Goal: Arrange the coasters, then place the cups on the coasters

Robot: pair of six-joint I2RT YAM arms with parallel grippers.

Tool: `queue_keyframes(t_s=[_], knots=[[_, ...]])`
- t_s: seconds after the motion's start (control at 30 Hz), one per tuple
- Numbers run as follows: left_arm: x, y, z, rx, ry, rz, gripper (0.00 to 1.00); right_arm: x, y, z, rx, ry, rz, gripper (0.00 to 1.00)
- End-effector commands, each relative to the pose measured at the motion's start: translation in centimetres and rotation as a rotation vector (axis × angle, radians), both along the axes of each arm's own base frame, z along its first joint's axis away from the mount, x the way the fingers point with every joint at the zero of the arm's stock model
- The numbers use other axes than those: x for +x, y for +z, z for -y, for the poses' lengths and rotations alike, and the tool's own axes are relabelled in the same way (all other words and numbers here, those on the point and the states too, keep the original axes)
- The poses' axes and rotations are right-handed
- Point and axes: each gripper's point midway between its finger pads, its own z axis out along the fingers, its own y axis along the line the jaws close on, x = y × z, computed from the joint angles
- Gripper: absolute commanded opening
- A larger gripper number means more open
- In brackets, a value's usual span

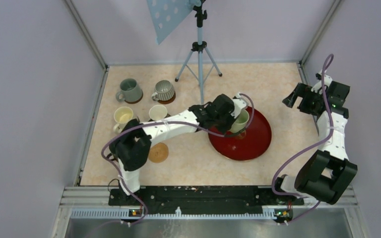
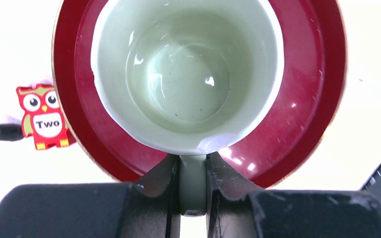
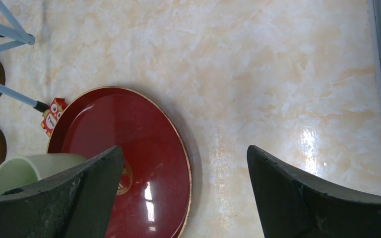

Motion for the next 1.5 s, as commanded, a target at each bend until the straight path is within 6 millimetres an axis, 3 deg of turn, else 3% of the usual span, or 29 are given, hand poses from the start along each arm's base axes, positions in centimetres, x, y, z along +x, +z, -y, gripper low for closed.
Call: queue_keyframes(t_s=[0.0, 0.3, 0.6, 0.8, 0.87, 1.07, 1.27, 1.47], knots=[[-1.0, 8.7, -1.0, -0.201, -0.100, 0.122, 0.00, 0.3, 0.6, -0.4, -0.003, 0.033, 0.038, 0.93], [-2.7, 6.9, -11.0, -0.137, -0.136, 0.048, 0.00, 0.4, 0.2, -0.7, 0.013, 0.052, 0.031, 0.92], [-5.0, 6.1, -19.0, -0.099, -0.146, 0.038, 0.00, 0.4, -0.6, -0.8, 0.029, 0.058, 0.011, 0.91], [-6.4, 3.8, -24.3, -0.038, -0.073, -0.010, 0.00, 0.4, -0.7, -0.9, 0.032, 0.063, 0.007, 0.91], [-6.0, 4.3, -25.8, -0.039, -0.046, 0.029, 0.00, 0.4, -0.8, -0.9, 0.035, 0.062, 0.002, 0.91], [-5.2, 4.9, -29.3, 0.044, -0.012, 0.074, 0.00, 0.5, -1.0, -0.8, 0.038, 0.062, -0.003, 0.91], [-6.6, 2.3, -31.9, 0.173, -0.009, 0.005, 0.00, 0.5, -1.1, -0.8, 0.038, 0.061, -0.006, 0.91], [-7.3, 0.6, -32.6, 0.218, 0.002, -0.073, 0.00, 0.6, -1.3, -0.7, 0.040, 0.061, -0.010, 0.91]])
